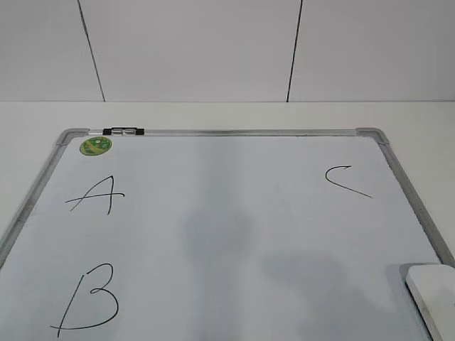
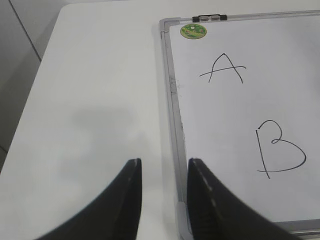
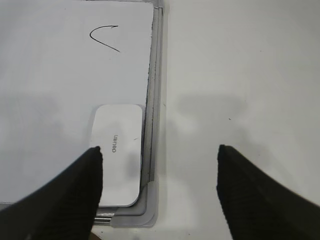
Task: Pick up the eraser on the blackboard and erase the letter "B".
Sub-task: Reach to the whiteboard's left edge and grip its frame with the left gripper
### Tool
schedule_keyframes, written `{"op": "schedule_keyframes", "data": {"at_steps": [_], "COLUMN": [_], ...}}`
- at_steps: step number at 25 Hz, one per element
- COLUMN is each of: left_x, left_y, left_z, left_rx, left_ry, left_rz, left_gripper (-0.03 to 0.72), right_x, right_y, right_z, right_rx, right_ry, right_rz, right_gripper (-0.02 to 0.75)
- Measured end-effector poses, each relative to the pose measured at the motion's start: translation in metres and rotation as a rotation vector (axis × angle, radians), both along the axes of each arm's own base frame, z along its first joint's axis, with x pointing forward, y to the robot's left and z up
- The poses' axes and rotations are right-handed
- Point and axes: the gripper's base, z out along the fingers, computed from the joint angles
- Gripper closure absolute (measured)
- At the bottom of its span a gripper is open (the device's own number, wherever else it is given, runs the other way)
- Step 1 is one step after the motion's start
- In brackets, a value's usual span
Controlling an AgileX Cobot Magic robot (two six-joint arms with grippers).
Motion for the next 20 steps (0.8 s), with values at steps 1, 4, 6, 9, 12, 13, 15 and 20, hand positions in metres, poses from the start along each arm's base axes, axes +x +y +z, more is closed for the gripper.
{"op": "schedule_keyframes", "data": {"at_steps": [1, 4, 6, 9, 12, 13, 15, 20], "left_x": [0.0000, 0.0000, 0.0000, 0.0000, 0.0000, 0.0000, 0.0000, 0.0000], "left_y": [0.0000, 0.0000, 0.0000, 0.0000, 0.0000, 0.0000, 0.0000, 0.0000], "left_z": [0.0000, 0.0000, 0.0000, 0.0000, 0.0000, 0.0000, 0.0000, 0.0000], "left_rx": [0.000, 0.000, 0.000, 0.000, 0.000, 0.000, 0.000, 0.000], "left_ry": [0.000, 0.000, 0.000, 0.000, 0.000, 0.000, 0.000, 0.000], "left_rz": [0.000, 0.000, 0.000, 0.000, 0.000, 0.000, 0.000, 0.000], "left_gripper": [0.453, 0.453, 0.453, 0.453, 0.453, 0.453, 0.453, 0.453], "right_x": [0.0000, 0.0000, 0.0000, 0.0000, 0.0000, 0.0000, 0.0000, 0.0000], "right_y": [0.0000, 0.0000, 0.0000, 0.0000, 0.0000, 0.0000, 0.0000, 0.0000], "right_z": [0.0000, 0.0000, 0.0000, 0.0000, 0.0000, 0.0000, 0.0000, 0.0000], "right_rx": [0.000, 0.000, 0.000, 0.000, 0.000, 0.000, 0.000, 0.000], "right_ry": [0.000, 0.000, 0.000, 0.000, 0.000, 0.000, 0.000, 0.000], "right_rz": [0.000, 0.000, 0.000, 0.000, 0.000, 0.000, 0.000, 0.000], "right_gripper": [0.188, 0.188, 0.188, 0.188, 0.188, 0.188, 0.188, 0.187]}}
